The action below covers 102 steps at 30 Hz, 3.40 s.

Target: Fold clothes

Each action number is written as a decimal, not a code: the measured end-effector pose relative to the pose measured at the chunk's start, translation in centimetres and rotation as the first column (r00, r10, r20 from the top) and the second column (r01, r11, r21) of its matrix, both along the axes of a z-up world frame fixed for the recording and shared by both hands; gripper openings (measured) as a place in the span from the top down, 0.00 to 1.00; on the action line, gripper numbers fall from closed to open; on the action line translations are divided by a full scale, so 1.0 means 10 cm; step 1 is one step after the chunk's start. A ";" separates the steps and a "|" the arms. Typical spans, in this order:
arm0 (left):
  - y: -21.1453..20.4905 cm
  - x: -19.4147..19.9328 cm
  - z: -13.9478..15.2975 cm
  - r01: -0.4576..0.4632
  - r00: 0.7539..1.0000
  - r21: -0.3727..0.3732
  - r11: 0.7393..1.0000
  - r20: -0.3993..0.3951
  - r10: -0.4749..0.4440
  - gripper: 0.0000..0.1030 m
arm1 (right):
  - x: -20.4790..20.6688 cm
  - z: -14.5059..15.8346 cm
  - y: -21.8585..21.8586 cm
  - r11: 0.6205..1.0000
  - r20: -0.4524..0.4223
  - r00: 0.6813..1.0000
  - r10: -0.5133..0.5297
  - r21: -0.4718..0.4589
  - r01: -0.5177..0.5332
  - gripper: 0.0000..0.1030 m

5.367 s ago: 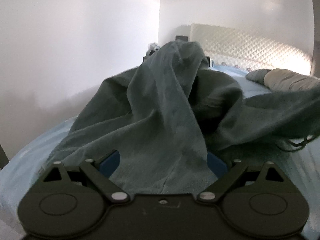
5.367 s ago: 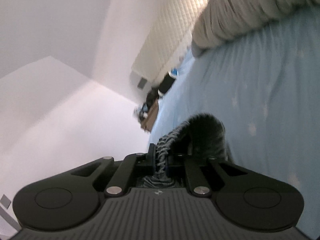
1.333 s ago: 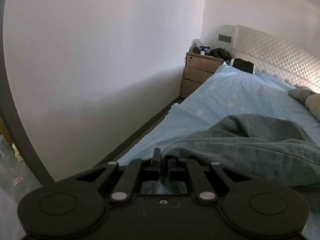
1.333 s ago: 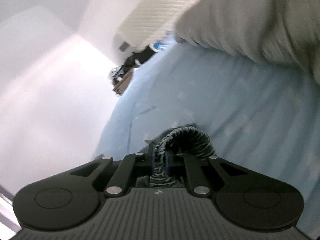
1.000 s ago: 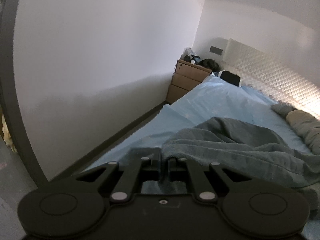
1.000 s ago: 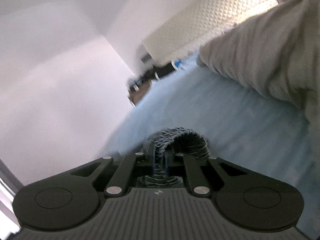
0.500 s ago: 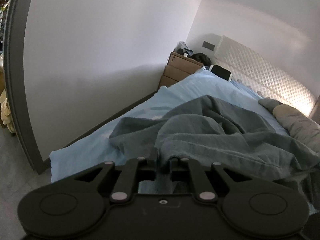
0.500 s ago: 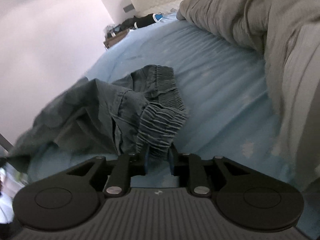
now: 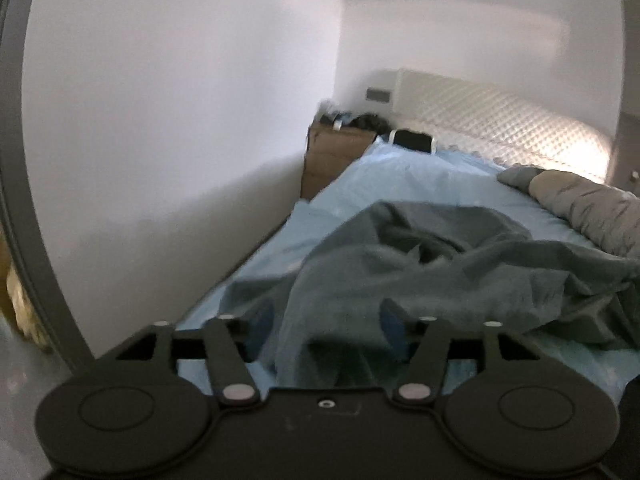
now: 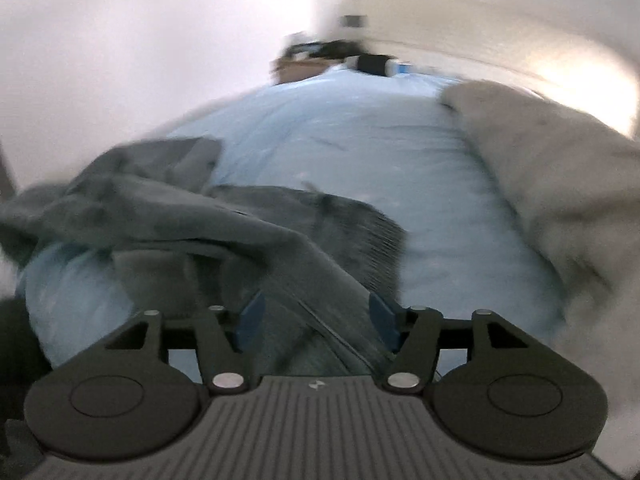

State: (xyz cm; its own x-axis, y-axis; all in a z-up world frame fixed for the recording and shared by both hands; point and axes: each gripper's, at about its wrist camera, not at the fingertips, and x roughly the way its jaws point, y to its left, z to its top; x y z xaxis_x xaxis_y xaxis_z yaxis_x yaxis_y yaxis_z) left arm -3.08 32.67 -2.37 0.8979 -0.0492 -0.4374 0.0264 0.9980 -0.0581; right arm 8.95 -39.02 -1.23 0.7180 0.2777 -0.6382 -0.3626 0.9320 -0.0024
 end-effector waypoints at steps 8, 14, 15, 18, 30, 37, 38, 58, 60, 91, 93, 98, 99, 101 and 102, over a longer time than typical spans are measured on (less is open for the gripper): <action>-0.34 0.08 0.09 0.169 0.984 0.084 0.982 0.042 -0.173 0.38 | 0.54 -0.20 0.70 0.946 -0.034 0.975 0.220 -0.238 -0.222 0.34; -0.86 0.37 -0.03 0.284 0.958 0.118 0.952 0.012 -0.287 0.38 | 0.55 -0.33 0.86 0.920 -0.042 0.965 0.260 -0.293 -0.261 0.57; -0.92 0.42 -0.05 0.296 0.954 0.110 0.949 0.009 -0.299 0.38 | 0.52 -0.33 0.86 0.922 -0.043 0.964 0.261 -0.285 -0.262 0.66; -1.04 0.55 -0.07 0.327 0.945 0.066 0.943 0.006 -0.328 0.38 | 0.32 -0.31 0.86 0.916 -0.038 0.959 0.280 -0.290 -0.279 0.91; -1.32 0.98 0.05 0.343 0.938 -0.190 0.920 0.012 -0.347 0.38 | -0.70 -0.53 0.91 0.886 -0.211 0.890 0.404 -0.150 -0.438 0.95; -1.88 1.38 0.13 0.342 0.936 -0.140 0.929 -0.036 -0.349 0.38 | -0.58 -0.36 0.65 0.945 -0.191 0.926 0.326 0.036 -0.325 0.80; -1.94 1.46 0.13 0.339 0.936 -0.143 0.930 -0.048 -0.349 0.38 | -0.55 -0.30 0.60 0.949 -0.180 0.932 0.315 0.064 -0.309 0.75; -2.81 2.68 -0.59 0.228 0.915 -0.120 0.966 -0.314 -0.254 0.39 | 1.17 -0.48 -0.57 0.923 -0.194 0.950 -0.244 0.255 0.289 0.38; -2.83 2.74 -0.67 0.206 0.908 -0.124 0.971 -0.344 -0.237 0.39 | 1.37 -0.69 -0.60 0.913 -0.230 0.932 -0.280 0.237 0.333 0.35; -2.62 3.01 -0.66 0.138 0.912 -0.526 0.839 -0.264 -0.315 0.43 | 1.60 -0.21 -0.86 0.745 0.083 0.776 -0.626 0.357 0.563 0.91; -2.63 2.97 -0.54 0.174 0.918 -0.518 0.837 -0.221 -0.328 0.43 | 1.72 -0.14 -1.07 0.725 0.107 0.741 -0.663 0.335 0.601 0.91; -2.65 2.78 -0.32 0.258 0.929 -0.422 0.869 -0.140 -0.343 0.43 | 2.10 -0.37 -1.42 0.691 0.105 0.694 -0.713 0.279 0.667 0.90; -2.64 2.73 -0.31 0.265 0.929 -0.408 0.874 -0.134 -0.344 0.43 | 2.17 -0.46 -1.45 0.688 0.081 0.696 -0.713 0.268 0.674 0.88; -2.64 2.65 -0.30 0.269 0.931 -0.380 0.885 -0.135 -0.341 0.42 | 2.23 -0.66 -1.48 0.685 0.033 0.704 -0.710 0.266 0.678 0.84; -2.66 2.62 -0.29 0.270 0.931 -0.360 0.893 -0.138 -0.337 0.42 | 2.24 -0.74 -1.48 0.685 0.014 0.708 -0.706 0.265 0.678 0.82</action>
